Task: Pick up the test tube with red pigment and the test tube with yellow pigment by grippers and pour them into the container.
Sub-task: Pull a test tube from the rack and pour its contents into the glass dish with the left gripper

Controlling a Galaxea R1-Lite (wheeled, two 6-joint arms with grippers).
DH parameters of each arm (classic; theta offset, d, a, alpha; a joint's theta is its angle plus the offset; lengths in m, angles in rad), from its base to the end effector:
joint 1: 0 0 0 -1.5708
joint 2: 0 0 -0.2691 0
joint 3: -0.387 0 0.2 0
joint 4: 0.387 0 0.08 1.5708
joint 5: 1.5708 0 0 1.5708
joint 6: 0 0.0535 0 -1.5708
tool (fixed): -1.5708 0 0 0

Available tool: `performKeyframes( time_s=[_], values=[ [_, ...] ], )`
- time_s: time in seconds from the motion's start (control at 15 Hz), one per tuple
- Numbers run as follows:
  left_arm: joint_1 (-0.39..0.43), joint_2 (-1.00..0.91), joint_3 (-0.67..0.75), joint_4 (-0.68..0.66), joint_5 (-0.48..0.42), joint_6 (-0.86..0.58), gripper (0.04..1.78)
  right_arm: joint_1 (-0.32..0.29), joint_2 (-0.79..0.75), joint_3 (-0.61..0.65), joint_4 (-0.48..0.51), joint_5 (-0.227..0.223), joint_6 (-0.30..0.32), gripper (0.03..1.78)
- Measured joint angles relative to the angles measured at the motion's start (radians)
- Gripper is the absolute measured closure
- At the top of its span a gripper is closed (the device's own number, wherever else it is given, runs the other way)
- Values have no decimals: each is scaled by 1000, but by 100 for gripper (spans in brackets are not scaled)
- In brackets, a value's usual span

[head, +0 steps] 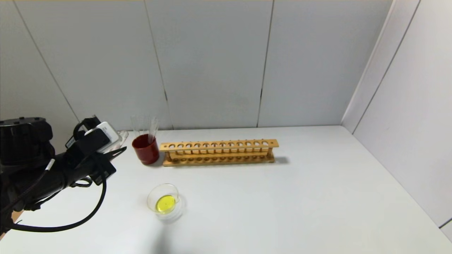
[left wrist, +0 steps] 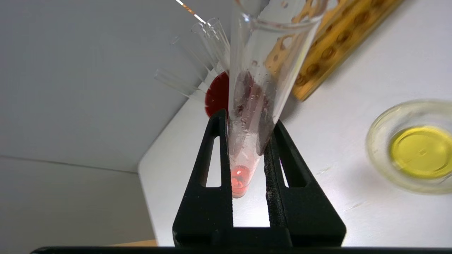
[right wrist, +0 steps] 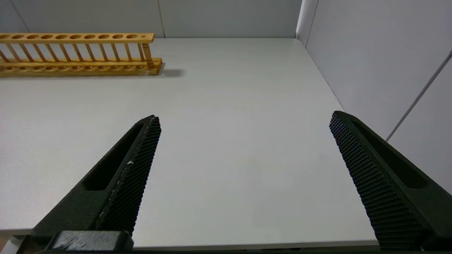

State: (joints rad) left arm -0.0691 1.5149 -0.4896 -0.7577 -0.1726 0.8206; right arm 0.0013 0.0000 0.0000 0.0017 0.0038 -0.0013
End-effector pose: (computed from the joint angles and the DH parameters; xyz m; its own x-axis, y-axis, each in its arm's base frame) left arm 0.2723 -0.0281 0.1144 0.9360 -0.2369 -0.2605 0.3520 0.6489 0.6746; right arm 0.0496 0.0003 0.0753 1.0000 0.0051 -0.0017 -0.0051 1.0000 -0.0013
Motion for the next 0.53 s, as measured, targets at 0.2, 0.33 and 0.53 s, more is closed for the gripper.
performKeyframes(
  time_s=[0.2,0.33,0.53],
  values=[
    [15,31,0,7,-30,134,151,0,0,0,0,0,0,6],
    [17,46,-9,31,-29,163,151,0,0,0,0,0,0,6],
    [21,56,11,28,-28,243,151,0,0,0,0,0,0,6]
  ],
)
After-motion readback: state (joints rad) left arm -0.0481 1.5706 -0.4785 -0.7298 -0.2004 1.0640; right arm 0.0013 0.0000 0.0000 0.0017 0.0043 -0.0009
